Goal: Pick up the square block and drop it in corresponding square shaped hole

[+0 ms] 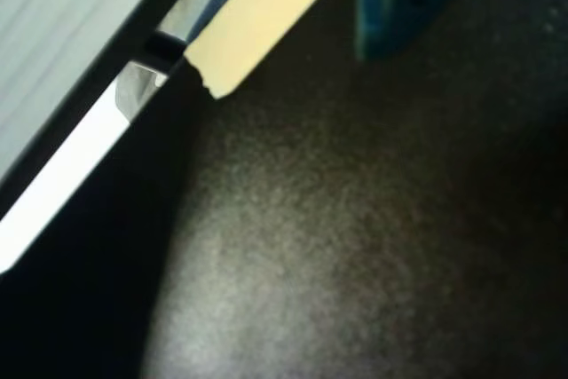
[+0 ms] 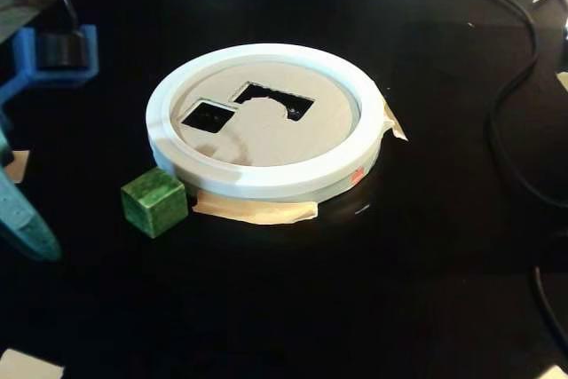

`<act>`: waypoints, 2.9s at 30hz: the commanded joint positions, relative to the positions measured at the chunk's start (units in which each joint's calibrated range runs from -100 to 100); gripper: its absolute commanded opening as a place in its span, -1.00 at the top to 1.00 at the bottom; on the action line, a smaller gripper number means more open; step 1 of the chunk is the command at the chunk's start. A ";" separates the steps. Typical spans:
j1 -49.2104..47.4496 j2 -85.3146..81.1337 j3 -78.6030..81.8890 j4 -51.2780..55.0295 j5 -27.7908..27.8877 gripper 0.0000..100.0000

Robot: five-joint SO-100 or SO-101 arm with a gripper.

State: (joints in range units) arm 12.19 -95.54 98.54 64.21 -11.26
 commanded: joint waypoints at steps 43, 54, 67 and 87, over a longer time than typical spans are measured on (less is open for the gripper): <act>-1.08 -0.79 -1.81 -1.74 -0.39 -0.64; -15.81 2.17 -18.85 -0.54 -0.49 -0.64; -32.04 49.19 -52.09 1.27 -10.40 -0.64; -36.03 81.44 -63.65 7.59 -13.04 -0.61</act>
State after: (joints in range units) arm -23.38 -16.99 41.53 72.36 -23.96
